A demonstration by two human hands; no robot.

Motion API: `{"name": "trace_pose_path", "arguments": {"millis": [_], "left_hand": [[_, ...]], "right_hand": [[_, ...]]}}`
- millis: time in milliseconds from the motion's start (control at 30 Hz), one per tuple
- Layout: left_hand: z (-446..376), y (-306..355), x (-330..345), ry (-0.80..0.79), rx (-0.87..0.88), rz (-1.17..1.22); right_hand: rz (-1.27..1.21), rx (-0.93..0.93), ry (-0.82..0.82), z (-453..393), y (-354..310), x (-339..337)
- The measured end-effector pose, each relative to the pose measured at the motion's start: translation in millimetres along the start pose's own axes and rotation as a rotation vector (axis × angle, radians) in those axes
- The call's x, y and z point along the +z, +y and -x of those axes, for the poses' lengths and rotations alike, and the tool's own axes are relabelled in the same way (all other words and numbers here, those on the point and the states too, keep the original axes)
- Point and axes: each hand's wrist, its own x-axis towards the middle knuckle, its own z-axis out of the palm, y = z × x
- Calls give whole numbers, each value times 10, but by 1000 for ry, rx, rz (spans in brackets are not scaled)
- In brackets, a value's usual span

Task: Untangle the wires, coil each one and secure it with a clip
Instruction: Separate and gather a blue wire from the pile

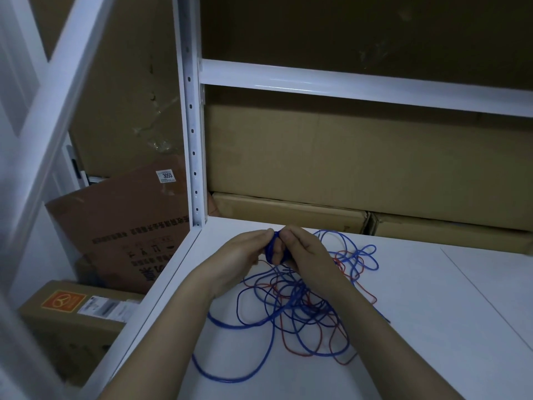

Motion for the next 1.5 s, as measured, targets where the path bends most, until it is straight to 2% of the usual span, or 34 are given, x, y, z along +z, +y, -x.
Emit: {"name": "trace_pose_path", "arguments": {"millis": [167, 300, 400, 467, 533, 600, 700, 800, 900, 1000, 1067, 1100, 1167, 1200, 1267, 1333, 1400, 1500], "left_hand": [[41, -66, 21, 2, 88, -58], [53, -37, 70, -3, 73, 142], [-2, -40, 110, 88, 83, 215], [-33, -53, 118, 166, 96, 273], [-39, -37, 137, 244, 89, 353], [-48, -21, 158, 312, 86, 380], [-85, -84, 111, 423, 89, 296], [-92, -92, 75, 474, 62, 135], [-93, -53, 65, 495, 39, 116], [-132, -110, 38, 443, 41, 61], [-118, -138, 60, 433, 49, -49], [-131, -194, 53, 441, 57, -131], [-171, -319, 13, 461, 69, -248], [-183, -369, -20, 452, 64, -241], [-172, -406, -42, 387, 64, -168], [-135, -359, 2, 317, 102, -129], [-97, -285, 67, 282, 127, -87], [-98, -242, 90, 228, 103, -4]], "right_hand": [[-7, 22, -20, -13, 25, -50], [-45, 131, 63, -32, 85, -55], [-94, 182, 121, -36, 143, -14], [-41, 208, 106, -28, 196, 63], [134, 211, 76, 0, 245, 143], [406, 111, 12, 65, 289, 193], [813, -64, -55, 133, 296, 189], [931, -137, -101, 136, 298, 150], [1028, -158, -137, 116, 284, 133], [1189, -201, -198, 73, 284, 150], [1230, -312, -236, 35, 261, 149], [1230, -388, -239, 26, 253, 136], [1206, -621, -128, 7, 291, 90], [1186, -706, -63, -2, 285, 65], [1117, -757, 37, -35, 267, 7], [958, -668, 155, -78, 209, -33], [717, -412, 175, -98, 111, -49], [346, -74, -12, -75, -10, -46]]}}
